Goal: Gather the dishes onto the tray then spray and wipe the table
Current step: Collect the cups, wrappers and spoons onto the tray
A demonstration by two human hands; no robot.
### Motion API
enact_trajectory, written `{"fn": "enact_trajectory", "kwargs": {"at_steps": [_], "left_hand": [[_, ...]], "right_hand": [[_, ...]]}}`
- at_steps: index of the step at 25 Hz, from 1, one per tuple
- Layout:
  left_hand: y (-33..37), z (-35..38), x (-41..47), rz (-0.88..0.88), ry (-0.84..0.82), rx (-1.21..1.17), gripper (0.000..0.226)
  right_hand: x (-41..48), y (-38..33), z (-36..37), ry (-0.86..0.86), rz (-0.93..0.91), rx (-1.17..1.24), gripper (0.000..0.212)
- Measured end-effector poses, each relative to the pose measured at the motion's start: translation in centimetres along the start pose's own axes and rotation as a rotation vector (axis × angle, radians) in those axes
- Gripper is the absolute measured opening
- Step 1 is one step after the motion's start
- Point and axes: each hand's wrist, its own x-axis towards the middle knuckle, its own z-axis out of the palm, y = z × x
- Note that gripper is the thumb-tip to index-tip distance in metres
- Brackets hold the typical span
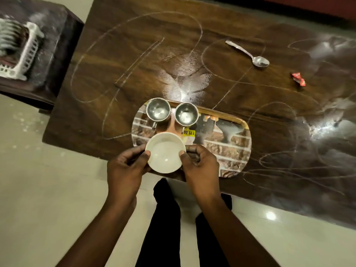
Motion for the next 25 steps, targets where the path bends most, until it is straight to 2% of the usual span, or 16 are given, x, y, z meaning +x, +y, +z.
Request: {"fn": "enact_trajectory", "kwargs": {"at_steps": [11,16,21,23,25], "left_hand": [[-0.2,0.6,3.1,-0.050,-0.036,0.005,0.023],[0.0,0.7,3.0,-0.008,-0.019,0.024,0.023],[2.2,1.4,1.7,0.205,0.168,0.226,0.033],[4.0,3.0,0.3,0.358,0.113,0.248,0.031],[5.7,6.2,-1.2,0.506,-0.009,0.284,0.027]], "right_hand": [[1.7,0.7,1.1,0.026,0.040,0.020,0.009],[1.8,0.7,1.1,0.016,0.053,0.036,0.012],[1.9,-0.2,-1.1,-0.003,0.044,0.117,0.015],[2.4,-0.5,-3.0,0.017,0.004,0.131,0.014],[3.5,-0.7,-6.0,0.061,-0.030,0.154,0.011]]}}
